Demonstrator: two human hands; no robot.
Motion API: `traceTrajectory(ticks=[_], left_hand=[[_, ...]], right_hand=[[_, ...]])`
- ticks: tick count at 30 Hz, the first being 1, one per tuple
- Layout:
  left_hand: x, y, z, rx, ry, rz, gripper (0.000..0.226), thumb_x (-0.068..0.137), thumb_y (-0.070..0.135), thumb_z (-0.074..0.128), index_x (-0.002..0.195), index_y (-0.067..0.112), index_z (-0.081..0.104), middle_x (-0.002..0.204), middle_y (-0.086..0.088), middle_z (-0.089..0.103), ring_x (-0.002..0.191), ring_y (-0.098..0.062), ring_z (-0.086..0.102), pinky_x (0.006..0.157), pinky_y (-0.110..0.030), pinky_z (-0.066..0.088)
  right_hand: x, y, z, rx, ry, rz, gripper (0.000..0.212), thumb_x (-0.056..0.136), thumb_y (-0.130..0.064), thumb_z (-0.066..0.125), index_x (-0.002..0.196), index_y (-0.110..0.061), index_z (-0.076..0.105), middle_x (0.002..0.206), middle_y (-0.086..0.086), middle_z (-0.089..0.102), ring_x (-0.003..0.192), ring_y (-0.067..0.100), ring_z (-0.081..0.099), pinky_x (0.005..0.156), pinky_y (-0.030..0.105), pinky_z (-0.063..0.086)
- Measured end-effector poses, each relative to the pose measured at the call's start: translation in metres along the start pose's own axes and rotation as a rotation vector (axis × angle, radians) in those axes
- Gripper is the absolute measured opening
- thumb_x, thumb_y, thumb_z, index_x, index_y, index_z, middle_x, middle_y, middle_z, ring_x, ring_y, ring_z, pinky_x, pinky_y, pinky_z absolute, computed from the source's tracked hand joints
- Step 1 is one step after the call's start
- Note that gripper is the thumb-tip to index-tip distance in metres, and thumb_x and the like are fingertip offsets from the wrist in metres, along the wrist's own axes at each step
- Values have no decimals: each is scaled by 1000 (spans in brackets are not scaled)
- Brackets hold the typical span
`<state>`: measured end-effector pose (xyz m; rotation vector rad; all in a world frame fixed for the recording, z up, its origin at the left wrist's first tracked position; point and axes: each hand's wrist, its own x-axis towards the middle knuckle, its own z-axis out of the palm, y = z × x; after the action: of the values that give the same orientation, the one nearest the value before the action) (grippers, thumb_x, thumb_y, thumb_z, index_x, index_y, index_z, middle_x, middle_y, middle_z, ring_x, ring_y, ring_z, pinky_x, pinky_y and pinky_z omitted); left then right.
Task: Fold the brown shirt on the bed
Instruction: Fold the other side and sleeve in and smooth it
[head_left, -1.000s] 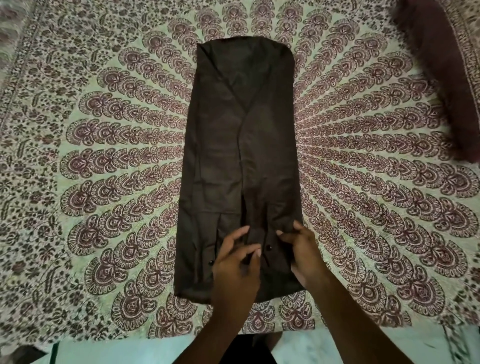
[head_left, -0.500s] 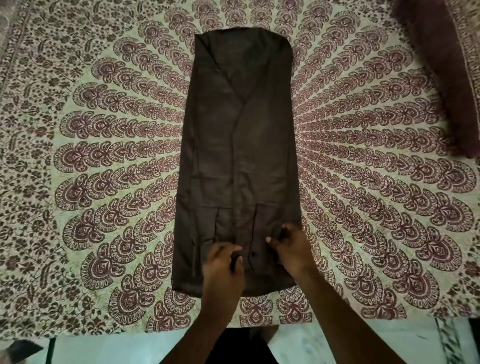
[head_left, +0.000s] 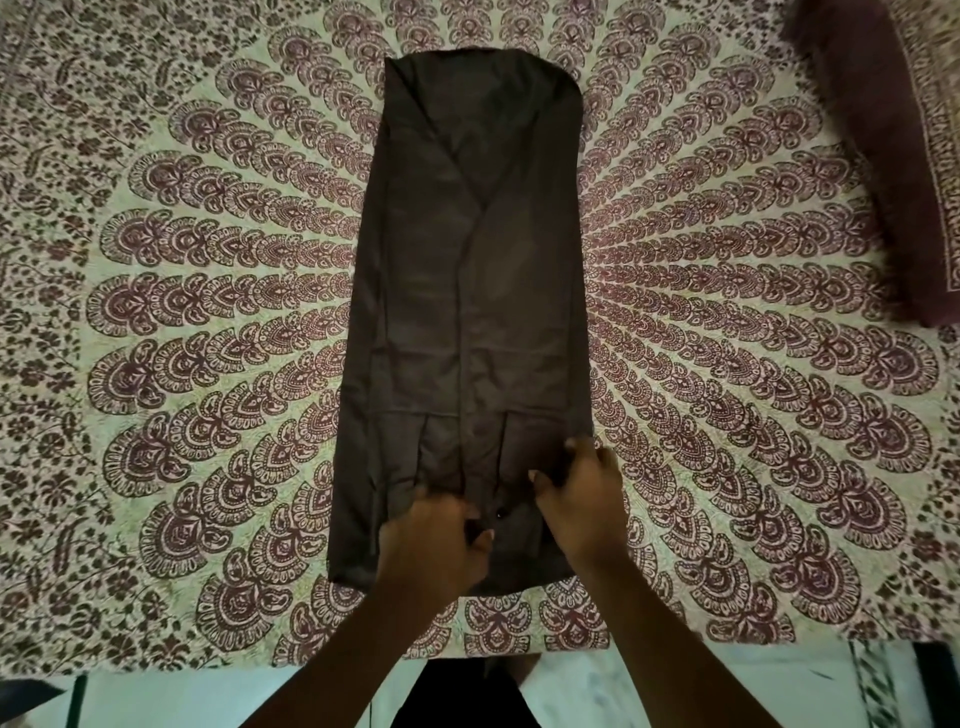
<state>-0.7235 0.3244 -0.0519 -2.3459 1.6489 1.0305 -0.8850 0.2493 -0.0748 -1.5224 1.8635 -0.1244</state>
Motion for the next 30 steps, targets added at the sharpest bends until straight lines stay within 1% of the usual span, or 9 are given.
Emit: traceTrajectory(ticks=[4, 6, 9, 12, 16, 20, 24, 27, 30], left_hand=[[22, 0, -8, 171, 227, 254, 29, 85, 49, 58, 100, 29, 74, 122, 4, 51, 119, -24, 48, 83, -40, 49], [39, -5, -10, 214, 268, 355, 51, 79, 48, 67, 127, 30, 66, 146, 2, 46, 128, -26, 45, 91, -44, 46], [61, -10, -15, 301, 63, 335, 101, 83, 58, 70, 162, 21, 20, 172, 4, 6, 157, -23, 10, 114, -50, 30], [67, -7, -20, 338, -23, 317, 105, 87, 57, 67, 164, 24, 3, 171, 5, -7, 158, -24, -2, 120, -54, 20], [75, -3, -28, 306, 10, 322, 100, 88, 61, 62, 164, 25, 7, 166, 4, 13, 149, -30, 18, 118, -55, 23], [101, -1, -32, 307, 102, 359, 73, 102, 50, 46, 163, 20, 20, 153, 0, 35, 131, -30, 33, 102, -48, 31], [126, -5, -31, 387, 178, 513, 44, 77, 45, 75, 113, 21, 74, 138, -4, 51, 119, -29, 41, 87, -47, 44], [144, 3, -37, 297, 208, 548, 23, 74, 43, 71, 83, 24, 78, 140, 0, 56, 128, -27, 51, 95, -47, 41], [174, 25, -56, 189, 362, 488, 28, 84, 39, 54, 85, 23, 77, 115, 5, 67, 108, -22, 62, 87, -39, 32]], right_hand=[[14, -7, 1, -331, 135, -463, 52, 82, -28, 76, 130, -15, 57, 135, 19, 46, 121, 38, 45, 96, 49, 53], [30, -3, 2, -472, 37, -672, 54, 81, -26, 75, 131, -18, 59, 145, 14, 44, 126, 37, 43, 97, 54, 53], [53, 7, -5, -516, -70, -598, 51, 91, -35, 68, 140, -28, 54, 158, 9, 35, 137, 35, 35, 104, 59, 45], [61, 12, -14, -497, -70, -461, 55, 97, -44, 61, 149, -30, 48, 164, 6, 29, 140, 38, 35, 109, 61, 38], [68, 5, -16, -579, -73, -637, 53, 98, -48, 45, 144, -22, 51, 159, 8, 37, 137, 36, 37, 105, 59, 48], [110, -12, -18, -625, -144, -874, 50, 99, -43, 41, 141, -20, 56, 157, 9, 42, 136, 33, 41, 99, 52, 54], [162, -35, -28, -570, -61, -771, 49, 100, -47, 37, 138, -22, 55, 151, 15, 43, 130, 38, 42, 99, 56, 49], [195, -55, -35, -595, -60, -781, 47, 101, -46, 41, 139, -22, 54, 152, 17, 41, 133, 40, 42, 100, 55, 46], [225, -70, -43, -612, -70, -838, 48, 100, -45, 46, 140, -20, 55, 151, 17, 43, 135, 39, 44, 103, 54, 45]])
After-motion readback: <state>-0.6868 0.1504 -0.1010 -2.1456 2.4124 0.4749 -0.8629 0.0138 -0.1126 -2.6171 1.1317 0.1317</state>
